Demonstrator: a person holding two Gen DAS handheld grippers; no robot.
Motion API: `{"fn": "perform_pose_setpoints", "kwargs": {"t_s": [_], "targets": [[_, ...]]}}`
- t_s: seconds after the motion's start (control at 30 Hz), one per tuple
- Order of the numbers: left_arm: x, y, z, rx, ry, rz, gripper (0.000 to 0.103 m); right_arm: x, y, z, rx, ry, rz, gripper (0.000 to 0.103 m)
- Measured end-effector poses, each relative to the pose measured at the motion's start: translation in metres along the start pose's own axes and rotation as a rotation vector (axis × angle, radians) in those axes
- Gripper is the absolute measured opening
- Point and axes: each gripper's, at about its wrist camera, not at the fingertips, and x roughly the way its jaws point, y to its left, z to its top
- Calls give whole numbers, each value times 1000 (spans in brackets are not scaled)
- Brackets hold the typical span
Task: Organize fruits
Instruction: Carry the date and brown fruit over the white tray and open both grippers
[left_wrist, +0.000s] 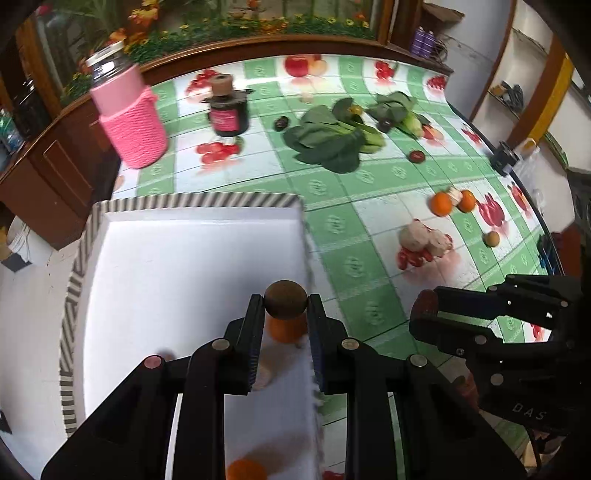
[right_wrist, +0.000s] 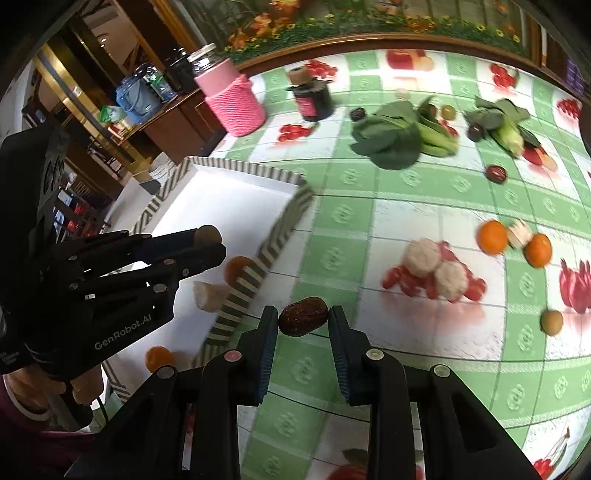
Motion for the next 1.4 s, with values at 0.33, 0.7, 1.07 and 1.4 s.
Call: {"fn": "perform_pose_setpoints", "kwargs": {"t_s": [0.33,0.7,1.07,1.4], "targets": [[6,54,-2,-91,21,31,21,26,40,22,-64,12,49,29],[26,75,3,-114,43,49,21,66,62,53,-127,47,45,29],[46,79,6,-122,70,68,21,97,58,66,-147,90,31,29],[48,83,4,-126,73,84,26,97,63,64,-175,77,10,37]]}}
